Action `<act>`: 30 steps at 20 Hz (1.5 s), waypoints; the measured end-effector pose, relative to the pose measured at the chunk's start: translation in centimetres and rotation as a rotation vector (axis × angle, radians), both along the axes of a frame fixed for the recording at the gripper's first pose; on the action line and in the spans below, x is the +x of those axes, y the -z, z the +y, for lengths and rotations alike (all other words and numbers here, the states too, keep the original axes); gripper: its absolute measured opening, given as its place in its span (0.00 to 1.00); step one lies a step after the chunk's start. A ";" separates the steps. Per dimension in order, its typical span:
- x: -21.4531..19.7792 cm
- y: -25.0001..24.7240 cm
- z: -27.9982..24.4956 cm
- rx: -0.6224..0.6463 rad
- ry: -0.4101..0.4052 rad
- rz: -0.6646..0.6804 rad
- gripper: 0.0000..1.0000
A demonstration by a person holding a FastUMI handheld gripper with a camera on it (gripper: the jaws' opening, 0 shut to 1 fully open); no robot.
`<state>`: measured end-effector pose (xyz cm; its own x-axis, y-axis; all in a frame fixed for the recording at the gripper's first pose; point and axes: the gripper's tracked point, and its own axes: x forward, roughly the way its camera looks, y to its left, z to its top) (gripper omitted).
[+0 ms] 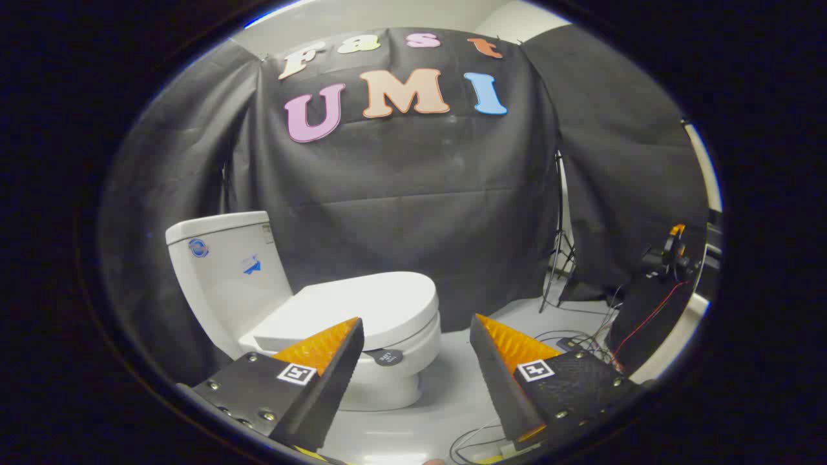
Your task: Open the toilet lid.
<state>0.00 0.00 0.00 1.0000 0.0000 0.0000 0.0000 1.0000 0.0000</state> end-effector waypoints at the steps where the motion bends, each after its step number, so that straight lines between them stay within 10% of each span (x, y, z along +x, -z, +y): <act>1: 0.2 0.1 0.1 0.005 -0.002 0.001 0.97; 30: 6.6 6.3 -0.3 0.145 0.007 0.191 0.99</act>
